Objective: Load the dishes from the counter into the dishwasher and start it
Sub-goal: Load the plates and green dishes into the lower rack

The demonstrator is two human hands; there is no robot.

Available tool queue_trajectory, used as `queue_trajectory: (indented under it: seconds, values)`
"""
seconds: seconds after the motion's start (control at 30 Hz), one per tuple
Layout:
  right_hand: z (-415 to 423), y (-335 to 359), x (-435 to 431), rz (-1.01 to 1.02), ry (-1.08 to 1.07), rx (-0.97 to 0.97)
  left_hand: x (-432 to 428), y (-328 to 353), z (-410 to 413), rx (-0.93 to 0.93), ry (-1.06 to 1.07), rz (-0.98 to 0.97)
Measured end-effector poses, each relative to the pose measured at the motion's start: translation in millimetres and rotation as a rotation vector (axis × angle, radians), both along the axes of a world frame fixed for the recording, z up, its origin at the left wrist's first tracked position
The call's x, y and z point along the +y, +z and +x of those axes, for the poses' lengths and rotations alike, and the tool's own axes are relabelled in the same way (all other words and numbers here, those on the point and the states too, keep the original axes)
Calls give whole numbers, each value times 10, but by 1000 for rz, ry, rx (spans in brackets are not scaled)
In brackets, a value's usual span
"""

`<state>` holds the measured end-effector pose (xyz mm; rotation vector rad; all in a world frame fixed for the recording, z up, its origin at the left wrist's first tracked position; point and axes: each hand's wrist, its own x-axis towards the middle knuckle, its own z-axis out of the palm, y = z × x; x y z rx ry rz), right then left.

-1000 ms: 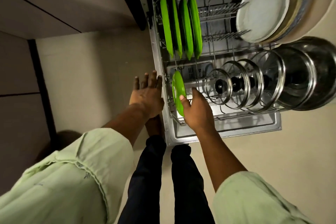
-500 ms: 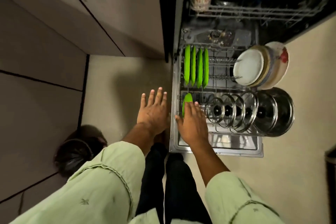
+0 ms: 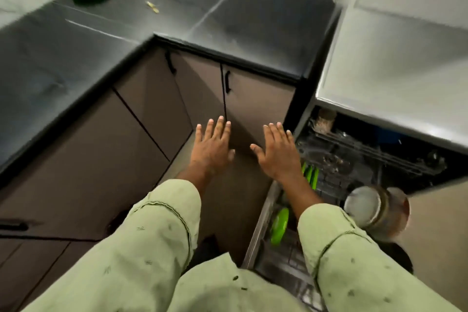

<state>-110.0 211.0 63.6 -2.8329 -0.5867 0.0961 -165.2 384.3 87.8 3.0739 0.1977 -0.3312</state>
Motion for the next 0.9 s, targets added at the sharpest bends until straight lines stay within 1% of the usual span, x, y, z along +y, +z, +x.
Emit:
queue_trajectory:
  seconds: [0.17,0.3,0.5,0.73,0.9]
  values:
    - [464,540,675,55,134,-119,619,563,256,-180,121,3]
    - [799,861,1200,73,217,-211,1176,812,438,-250,211,34]
    - [1327,1337,2276,76,305,-316,2276,1096,778,-339,302,51]
    - [1758,1615,3471,111,308,-331,3467,1263,1049,-335,315,71]
    - [1986,1591,4076,110,343,-306,4137,1274,1259,-315,342,57]
